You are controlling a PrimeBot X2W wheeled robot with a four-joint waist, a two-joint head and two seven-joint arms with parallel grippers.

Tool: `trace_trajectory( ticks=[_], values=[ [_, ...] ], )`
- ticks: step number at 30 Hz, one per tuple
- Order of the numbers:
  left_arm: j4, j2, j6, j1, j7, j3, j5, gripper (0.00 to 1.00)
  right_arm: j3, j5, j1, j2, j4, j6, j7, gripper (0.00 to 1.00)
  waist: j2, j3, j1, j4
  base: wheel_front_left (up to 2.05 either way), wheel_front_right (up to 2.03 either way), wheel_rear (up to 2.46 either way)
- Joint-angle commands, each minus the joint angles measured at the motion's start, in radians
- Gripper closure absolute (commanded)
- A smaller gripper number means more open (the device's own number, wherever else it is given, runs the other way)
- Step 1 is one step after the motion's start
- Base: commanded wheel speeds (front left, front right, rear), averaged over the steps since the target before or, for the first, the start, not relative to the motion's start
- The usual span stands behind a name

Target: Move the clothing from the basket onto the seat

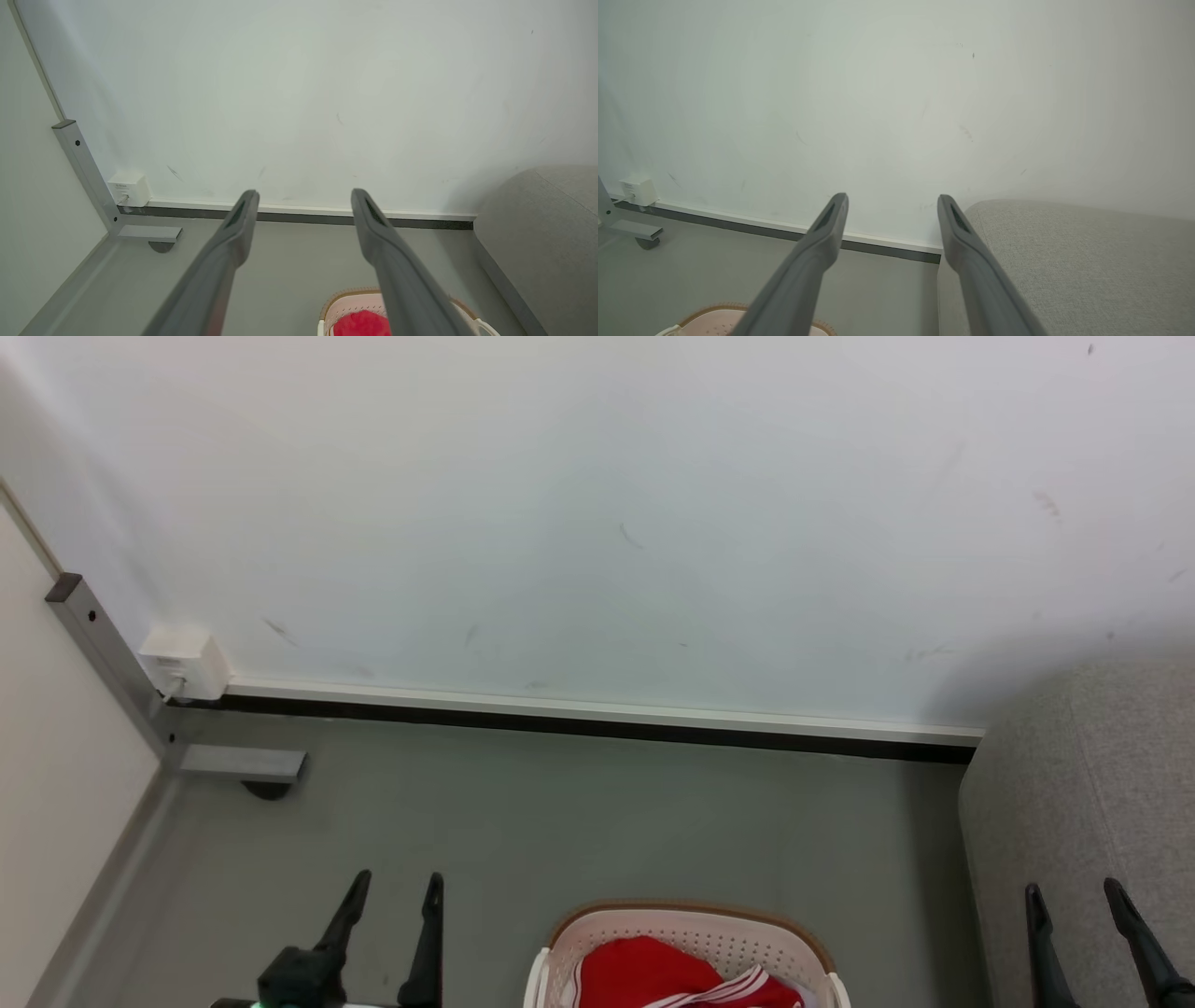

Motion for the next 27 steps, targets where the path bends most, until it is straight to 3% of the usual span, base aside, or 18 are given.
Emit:
trace_trajectory(
  ticks=[1, 14, 27],
  values=[
    [0.003, 0.008, 0.002, 0.008, -0.009, 0.000, 0.023, 0.00, 0.002, -0.022, 0.011, -0.003, -0.003, -0.002, -0.010, 0.00, 0.0000, 0.002, 0.0000, -0.002, 0.00, 0.00, 0.00],
    [0.003, 0.007, -0.003, -0.016, -0.007, -0.004, 0.002, 0.00, 0.009, -0.006, -0.009, -0.013, -0.011, -0.002, -0.009, 0.00, 0.0000, 0.031, 0.0000, -0.031, 0.00, 0.00, 0.00],
    [0.114, 0.006, -0.051, -0.192, -0.007, -0.162, -0.009, 0.00, 0.006, 0.006, -0.083, -0.017, -0.056, -0.002, -0.007, 0.00, 0.0000, 0.159, 0.0000, -0.075, 0.00, 0.00, 0.00]
  ],
)
